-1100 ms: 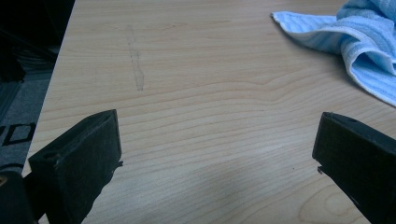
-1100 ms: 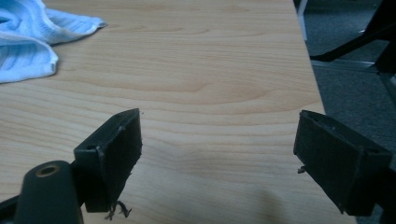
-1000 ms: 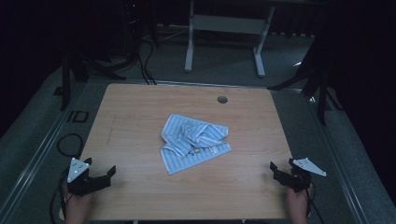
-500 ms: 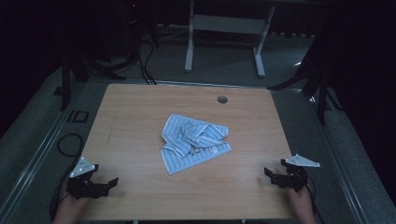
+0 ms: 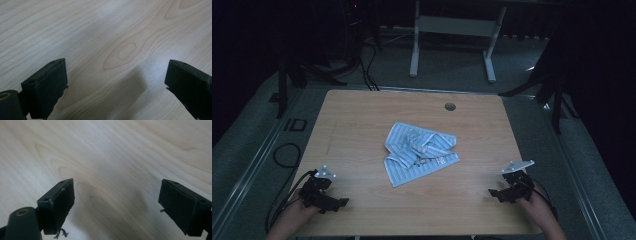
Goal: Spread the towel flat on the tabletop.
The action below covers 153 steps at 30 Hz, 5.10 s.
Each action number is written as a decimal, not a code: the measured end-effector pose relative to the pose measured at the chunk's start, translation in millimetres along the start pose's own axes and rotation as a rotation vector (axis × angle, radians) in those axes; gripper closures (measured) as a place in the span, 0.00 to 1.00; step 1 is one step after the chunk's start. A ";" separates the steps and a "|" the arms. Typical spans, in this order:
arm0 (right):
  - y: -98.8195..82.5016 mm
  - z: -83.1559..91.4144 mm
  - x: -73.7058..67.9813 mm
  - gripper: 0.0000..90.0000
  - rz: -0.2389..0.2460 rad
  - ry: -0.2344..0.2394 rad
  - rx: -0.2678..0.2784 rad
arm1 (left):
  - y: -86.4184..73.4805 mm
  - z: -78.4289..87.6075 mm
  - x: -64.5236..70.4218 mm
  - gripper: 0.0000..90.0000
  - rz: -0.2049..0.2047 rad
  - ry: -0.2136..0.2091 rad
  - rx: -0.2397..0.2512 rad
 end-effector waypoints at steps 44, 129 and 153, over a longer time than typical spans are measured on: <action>121.1 -61.4 -35.6 0.69 0.369 0.101 -0.185 | 121.2 -62.8 81.6 0.42 -0.279 -0.036 -0.074; 69.1 9.6 -43.6 0.77 0.294 0.132 -0.202 | 170.7 -70.5 83.2 0.53 -0.247 0.050 -0.014; 92.8 -63.4 0.6 0.69 0.193 0.036 -0.343 | 136.9 -108.4 198.0 0.64 -0.492 -0.239 -0.067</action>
Point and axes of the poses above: each handheld gripper's, and its own axes: z roughly backward along the jaws, y roughly out of its top, x roughly to its right, the point moved 1 cm from there along -z, roughly forward along the jaws, and after that the axes turned 7 degrees about x, right-handed, at the moved point
